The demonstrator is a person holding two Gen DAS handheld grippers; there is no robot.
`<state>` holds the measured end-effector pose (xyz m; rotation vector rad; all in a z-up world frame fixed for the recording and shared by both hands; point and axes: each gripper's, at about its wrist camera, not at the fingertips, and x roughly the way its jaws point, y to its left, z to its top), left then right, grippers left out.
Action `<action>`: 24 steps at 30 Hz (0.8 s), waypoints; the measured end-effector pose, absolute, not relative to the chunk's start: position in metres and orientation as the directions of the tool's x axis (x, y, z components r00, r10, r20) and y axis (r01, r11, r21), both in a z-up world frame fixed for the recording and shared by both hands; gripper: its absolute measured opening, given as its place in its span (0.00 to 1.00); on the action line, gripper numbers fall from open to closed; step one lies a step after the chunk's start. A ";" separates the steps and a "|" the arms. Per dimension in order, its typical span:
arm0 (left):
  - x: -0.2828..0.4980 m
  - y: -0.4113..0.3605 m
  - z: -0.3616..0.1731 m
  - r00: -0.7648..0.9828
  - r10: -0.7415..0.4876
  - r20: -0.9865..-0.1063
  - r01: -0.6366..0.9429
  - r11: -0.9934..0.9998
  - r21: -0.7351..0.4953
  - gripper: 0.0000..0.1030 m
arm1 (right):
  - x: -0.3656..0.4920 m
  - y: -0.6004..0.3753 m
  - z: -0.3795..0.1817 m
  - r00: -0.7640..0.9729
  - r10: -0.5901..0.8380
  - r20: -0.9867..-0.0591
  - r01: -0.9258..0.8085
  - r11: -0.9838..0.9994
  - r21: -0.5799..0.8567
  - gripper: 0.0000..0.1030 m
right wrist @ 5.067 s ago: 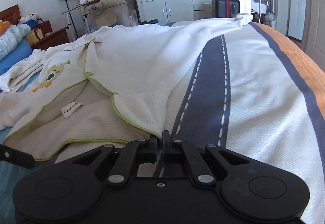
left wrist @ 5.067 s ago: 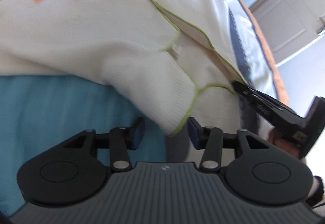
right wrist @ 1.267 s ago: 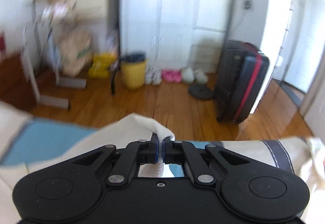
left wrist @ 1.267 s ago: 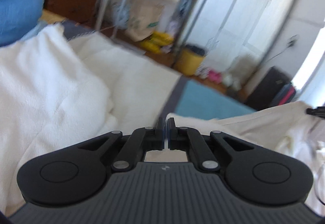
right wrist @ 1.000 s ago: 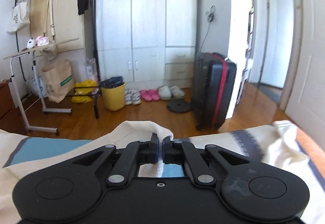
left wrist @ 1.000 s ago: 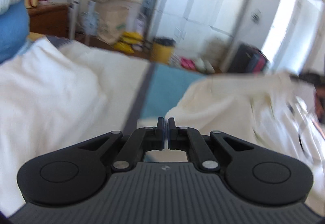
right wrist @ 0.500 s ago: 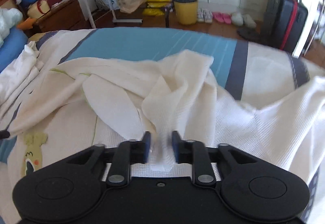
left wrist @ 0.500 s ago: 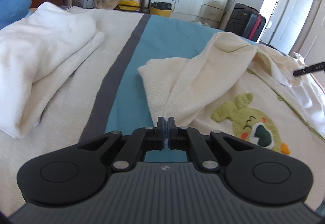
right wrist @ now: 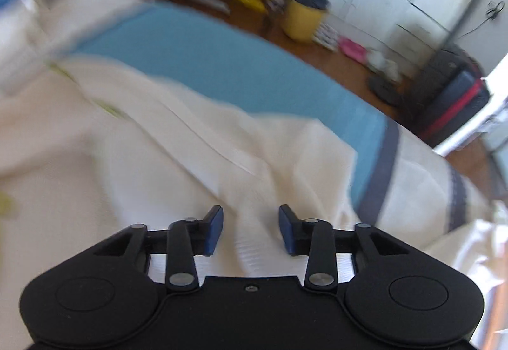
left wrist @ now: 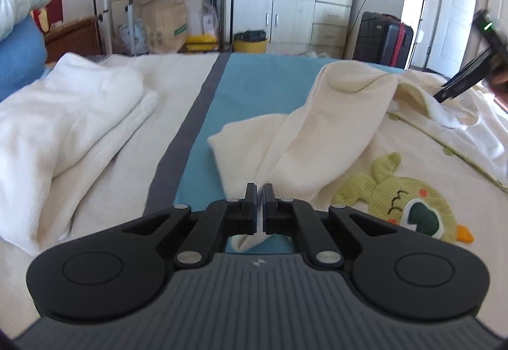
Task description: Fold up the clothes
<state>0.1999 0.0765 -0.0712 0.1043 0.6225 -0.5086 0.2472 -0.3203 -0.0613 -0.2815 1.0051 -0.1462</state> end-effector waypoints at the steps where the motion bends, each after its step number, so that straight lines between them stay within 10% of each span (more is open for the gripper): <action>1: 0.199 0.072 -0.073 0.719 -0.407 -0.564 0.476 0.879 -0.027 0.02 | 0.246 -0.323 -0.058 0.567 -0.298 -0.768 0.042 0.941 -0.335 0.02; 5: 0.206 0.038 -0.076 0.792 -0.281 -0.542 0.452 0.867 0.211 0.00 | 0.237 -0.339 -0.015 0.691 -0.426 -0.584 0.236 0.897 -0.375 0.02; 11: 0.235 0.049 -0.032 0.827 -0.278 -0.489 0.405 0.898 0.173 0.00 | 0.221 -0.366 0.076 0.813 -0.447 -0.373 0.387 0.894 -0.227 0.02; 19: 0.228 0.072 -0.028 0.688 -0.485 -0.540 0.563 0.826 -0.024 0.04 | 0.207 -0.404 0.057 0.785 -0.414 -0.461 0.433 0.898 -0.070 0.02; 21: 0.221 0.063 -0.036 0.613 -0.540 -0.576 0.648 0.761 -0.024 0.15 | 0.208 -0.407 0.044 0.776 -0.418 -0.472 0.435 0.897 -0.080 0.02; 24: 0.214 0.048 -0.049 0.550 -0.525 -0.649 0.698 0.716 0.013 0.66 | 0.209 -0.413 0.038 0.775 -0.412 -0.479 0.436 0.898 -0.067 0.02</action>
